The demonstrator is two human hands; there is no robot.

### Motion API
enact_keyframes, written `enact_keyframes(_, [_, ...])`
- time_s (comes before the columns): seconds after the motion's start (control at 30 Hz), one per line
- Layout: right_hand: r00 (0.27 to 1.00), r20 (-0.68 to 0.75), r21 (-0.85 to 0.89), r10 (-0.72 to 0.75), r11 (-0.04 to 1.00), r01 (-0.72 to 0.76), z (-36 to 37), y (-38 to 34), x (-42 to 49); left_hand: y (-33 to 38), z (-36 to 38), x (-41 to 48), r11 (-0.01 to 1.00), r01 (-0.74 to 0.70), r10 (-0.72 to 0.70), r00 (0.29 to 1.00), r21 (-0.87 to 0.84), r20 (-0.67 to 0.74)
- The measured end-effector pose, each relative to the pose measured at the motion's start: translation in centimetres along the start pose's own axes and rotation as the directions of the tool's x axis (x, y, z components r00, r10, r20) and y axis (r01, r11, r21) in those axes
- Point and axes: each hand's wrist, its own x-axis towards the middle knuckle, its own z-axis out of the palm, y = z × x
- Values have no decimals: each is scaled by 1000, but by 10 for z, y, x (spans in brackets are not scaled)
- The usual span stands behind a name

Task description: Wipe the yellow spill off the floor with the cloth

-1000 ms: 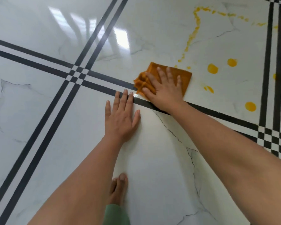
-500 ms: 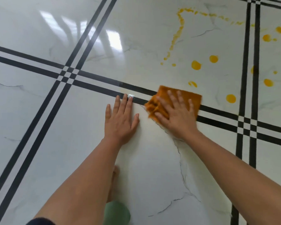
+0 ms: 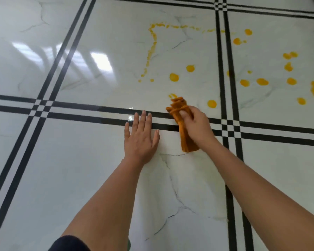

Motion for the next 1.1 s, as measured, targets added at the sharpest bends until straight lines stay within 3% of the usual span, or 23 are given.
enact_keyframes(0.07, [971, 126, 339, 203, 911, -234, -34, 1, 8, 16, -3, 4, 999, -17, 16, 1000, -37, -12])
enact_keyframes(0.1, [950, 184, 390, 253, 868, -307, -48, 4, 10, 24, -4, 6, 998, -25, 25, 1000, -50, -15])
enact_keyframes(0.13, [940, 193, 347, 281, 877, -333, -59, 8, 11, 32, -4, 10, 998, -35, 35, 999, -55, -12])
enact_keyframes(0.2, [963, 16, 66, 267, 961, -268, -66, 24, 14, 43, -2, 14, 998, -39, 39, 999, -58, 3])
enact_keyframes(0.27, [987, -146, -317, 74, 941, -118, -63, 36, 10, 49, 1, 19, 998, -42, 43, 999, -52, 22])
enact_keyframes(0.3, [992, -110, -478, -55, 878, -4, -56, 41, 8, 51, 3, 22, 998, -48, 49, 998, -44, 31])
enact_keyframes(0.37, [982, 107, -659, -158, 728, 190, -39, 53, 8, 52, 8, 25, 998, -52, 53, 997, -30, 48])
enact_keyframes(0.4, [973, 178, -695, -147, 681, 230, -29, 60, 9, 52, 11, 27, 998, -53, 55, 997, -29, 50])
enact_keyframes(0.5, [965, 184, -701, -189, 663, 264, -13, 76, 3, 45, 15, 31, 999, -33, 35, 998, -41, 53])
enact_keyframes(0.6, [938, 237, -741, -252, 578, 342, -28, 95, -2, 36, 18, 40, 999, -41, 42, 998, -19, 37])
enact_keyframes(0.73, [999, -34, -709, -29, 705, -4, -34, 75, 57, 33, 16, 57, 998, -61, 62, 998, -9, 27])
enact_keyframes(0.77, [998, -56, -684, -8, 729, -32, -25, 63, 67, 33, 15, 60, 998, -54, 55, 998, -14, 28])
enact_keyframes(0.83, [994, 34, -717, -103, 690, 96, -10, 54, 64, 30, 13, 67, 999, -45, 45, 999, -4, 17])
enact_keyframes(0.9, [943, 210, -765, -259, 557, 324, -13, 72, 41, 21, 11, 71, 1000, -29, 29, 1000, 7, 8])
enact_keyframes(0.93, [933, 244, -775, -266, 525, 352, -23, 81, 32, 17, 11, 72, 1000, -19, 19, 1000, 9, 13])
enact_keyframes(1.07, [994, -34, -730, -102, 682, 45, -23, 61, 81, 2, 10, 75, 1000, 11, -11, 1000, 8, -2])
enact_keyframes(1.1, [995, -40, -729, -87, 684, 31, -9, 43, 94, -1, 11, 77, 1000, 15, -15, 1000, 3, 2])
